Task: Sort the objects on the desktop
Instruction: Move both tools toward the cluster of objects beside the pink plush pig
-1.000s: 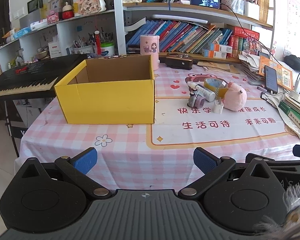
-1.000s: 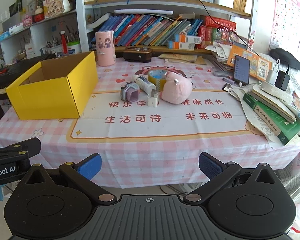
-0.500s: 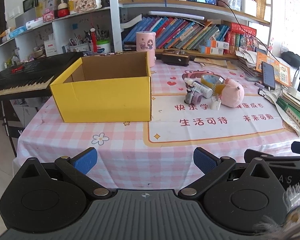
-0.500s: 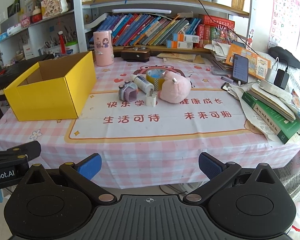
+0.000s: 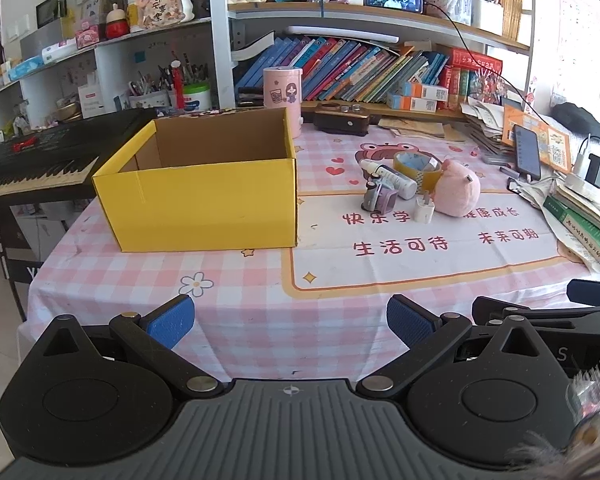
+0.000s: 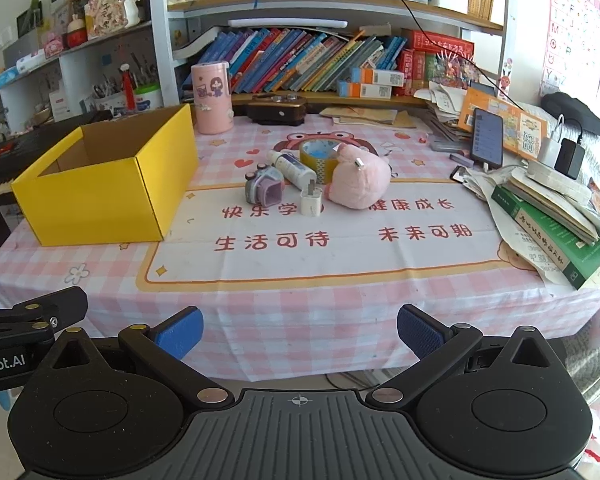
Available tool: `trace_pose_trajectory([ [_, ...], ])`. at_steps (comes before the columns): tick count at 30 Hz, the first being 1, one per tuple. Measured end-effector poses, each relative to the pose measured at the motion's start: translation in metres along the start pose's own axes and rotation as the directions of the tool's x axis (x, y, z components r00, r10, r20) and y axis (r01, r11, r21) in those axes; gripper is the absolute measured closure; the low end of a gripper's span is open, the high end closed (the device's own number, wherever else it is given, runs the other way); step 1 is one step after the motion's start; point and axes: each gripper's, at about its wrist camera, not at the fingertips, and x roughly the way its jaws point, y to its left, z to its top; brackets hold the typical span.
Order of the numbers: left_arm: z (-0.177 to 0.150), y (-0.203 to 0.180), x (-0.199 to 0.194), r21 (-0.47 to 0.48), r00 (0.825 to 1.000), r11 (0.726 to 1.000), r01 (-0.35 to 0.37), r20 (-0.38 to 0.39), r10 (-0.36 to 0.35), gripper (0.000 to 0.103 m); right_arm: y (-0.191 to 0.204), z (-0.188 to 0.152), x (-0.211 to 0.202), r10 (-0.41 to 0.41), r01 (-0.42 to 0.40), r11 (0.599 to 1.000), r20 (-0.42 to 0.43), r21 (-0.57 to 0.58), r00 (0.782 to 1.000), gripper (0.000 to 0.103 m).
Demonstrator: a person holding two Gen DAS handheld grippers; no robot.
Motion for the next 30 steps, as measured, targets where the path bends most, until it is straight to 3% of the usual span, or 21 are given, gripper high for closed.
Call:
trace_pose_trajectory([
  [30,0.024,-0.033,0.043,-0.056,0.998,0.997,-0.048,-0.049,0.046,0.0,-0.031,0.034,0.04,0.042,-0.043,0.998,-0.026,-0.046,0.999,0.0],
])
